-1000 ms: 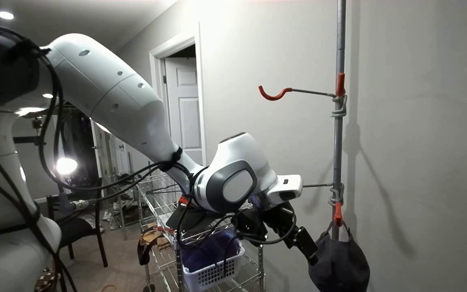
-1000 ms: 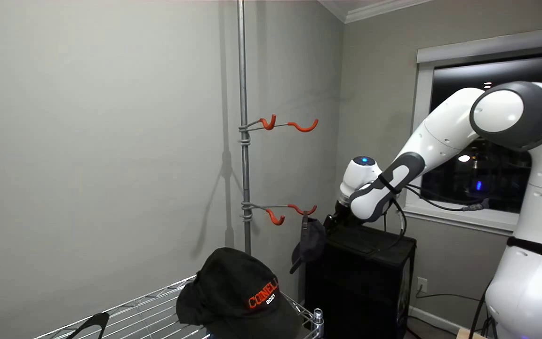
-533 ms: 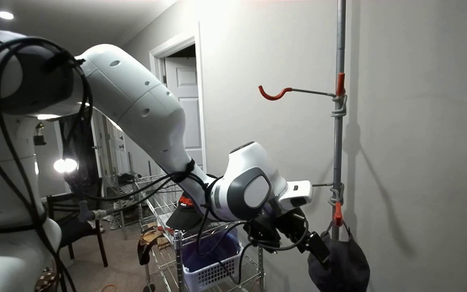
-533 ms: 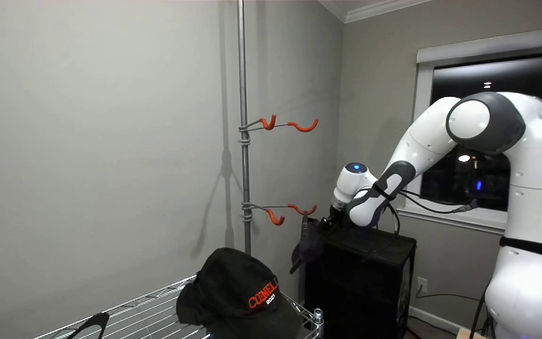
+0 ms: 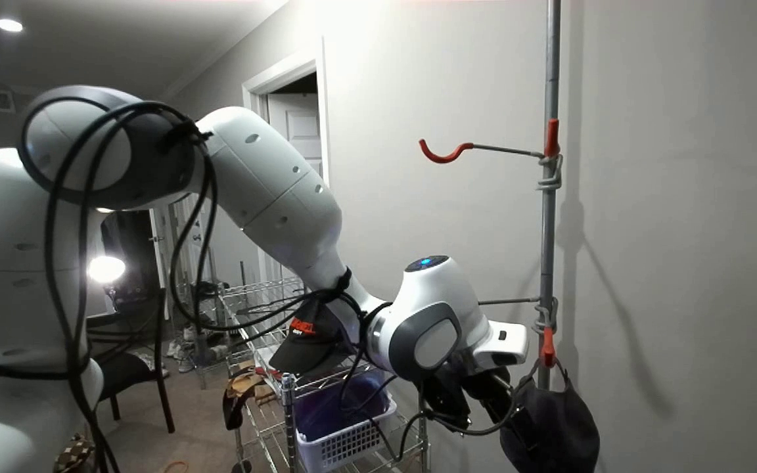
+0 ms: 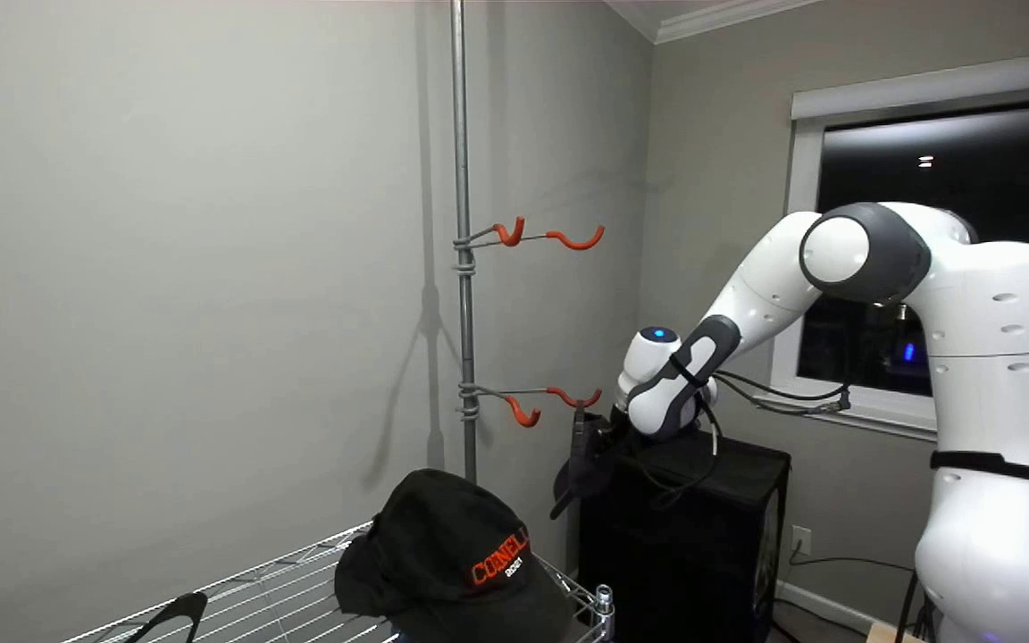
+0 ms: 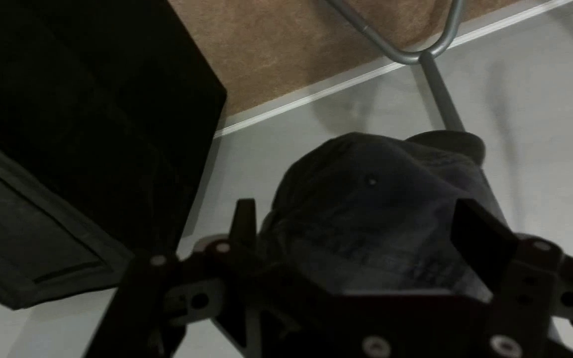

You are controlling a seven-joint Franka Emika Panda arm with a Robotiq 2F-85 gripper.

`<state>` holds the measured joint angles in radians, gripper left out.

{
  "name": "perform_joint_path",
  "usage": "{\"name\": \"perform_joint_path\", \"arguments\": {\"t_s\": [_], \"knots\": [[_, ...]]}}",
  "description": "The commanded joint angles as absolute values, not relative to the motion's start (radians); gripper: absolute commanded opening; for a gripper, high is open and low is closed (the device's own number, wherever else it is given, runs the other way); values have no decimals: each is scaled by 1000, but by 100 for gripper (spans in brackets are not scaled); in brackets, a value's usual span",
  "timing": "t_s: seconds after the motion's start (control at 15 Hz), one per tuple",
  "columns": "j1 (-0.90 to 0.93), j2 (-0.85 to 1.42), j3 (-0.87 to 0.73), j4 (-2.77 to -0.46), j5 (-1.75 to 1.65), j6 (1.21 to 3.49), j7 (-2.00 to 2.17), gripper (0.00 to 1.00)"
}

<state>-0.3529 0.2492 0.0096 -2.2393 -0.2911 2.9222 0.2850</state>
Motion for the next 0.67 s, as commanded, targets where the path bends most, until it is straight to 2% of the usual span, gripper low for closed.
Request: {"name": "perform_joint_path", "arguments": {"t_s": [0.0,0.6], "knots": [[-336,291,32,-2181,-52,2906,59,100],[-279,301,-52,-2108,-6,2911,-76,100]]}}
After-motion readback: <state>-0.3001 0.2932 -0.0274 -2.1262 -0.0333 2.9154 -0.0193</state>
